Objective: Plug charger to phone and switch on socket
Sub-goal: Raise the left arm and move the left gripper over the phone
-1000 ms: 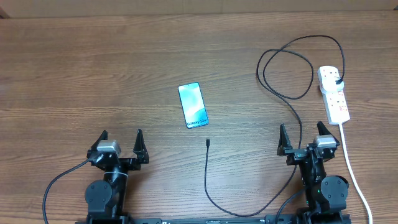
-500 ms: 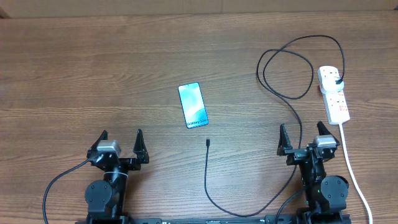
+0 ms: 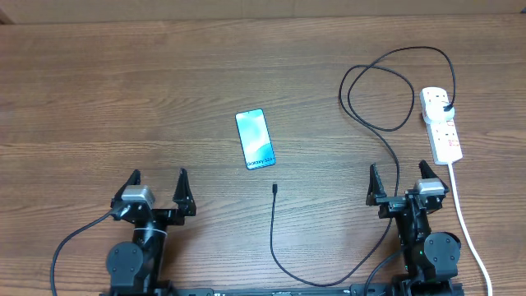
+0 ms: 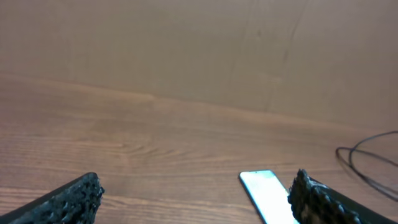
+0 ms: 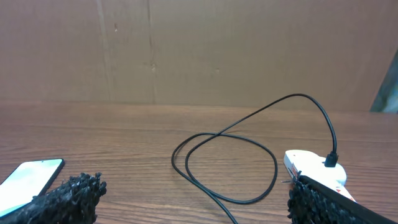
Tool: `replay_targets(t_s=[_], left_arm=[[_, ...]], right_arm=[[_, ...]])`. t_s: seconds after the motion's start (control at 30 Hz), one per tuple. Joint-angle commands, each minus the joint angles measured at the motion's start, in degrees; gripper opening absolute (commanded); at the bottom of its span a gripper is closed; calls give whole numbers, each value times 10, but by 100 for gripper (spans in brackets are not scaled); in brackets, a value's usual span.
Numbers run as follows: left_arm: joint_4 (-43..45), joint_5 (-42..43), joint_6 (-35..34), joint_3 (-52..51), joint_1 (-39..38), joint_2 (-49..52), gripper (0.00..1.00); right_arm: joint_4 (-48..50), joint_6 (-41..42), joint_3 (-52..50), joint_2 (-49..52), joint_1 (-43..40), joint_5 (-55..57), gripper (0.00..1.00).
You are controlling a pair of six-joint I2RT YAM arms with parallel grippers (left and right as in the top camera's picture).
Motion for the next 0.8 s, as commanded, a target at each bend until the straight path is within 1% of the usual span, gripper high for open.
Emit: replay_targets(t_s=[0.0,0.1,0.17,0.3,0.47,0.67,0.77], left_arm=[[-40,27,-18,75,4,28,100],[-113,60,-45,153,4,79,100],[-166,80,-48,215,4,125,100],[-270,94,-40,356,4,245,100],[-448,159,-28,578,3,424,100],[-669,172,-8,825,3,622,100],[-738,174,-7,891,3,689,100]], right_arm=[[1,-1,-6,-5,-4,0,100],[1,-1,-6,-5,-4,0,100],[1,-1,-6,-5,-4,-1,100],[1,-1,-6,-5,-4,0,100],[1,-1,-6,-5,-4,0,100],[1,-1,-6,-5,-4,0,100],[1,-1,-6,-5,-4,0,100]])
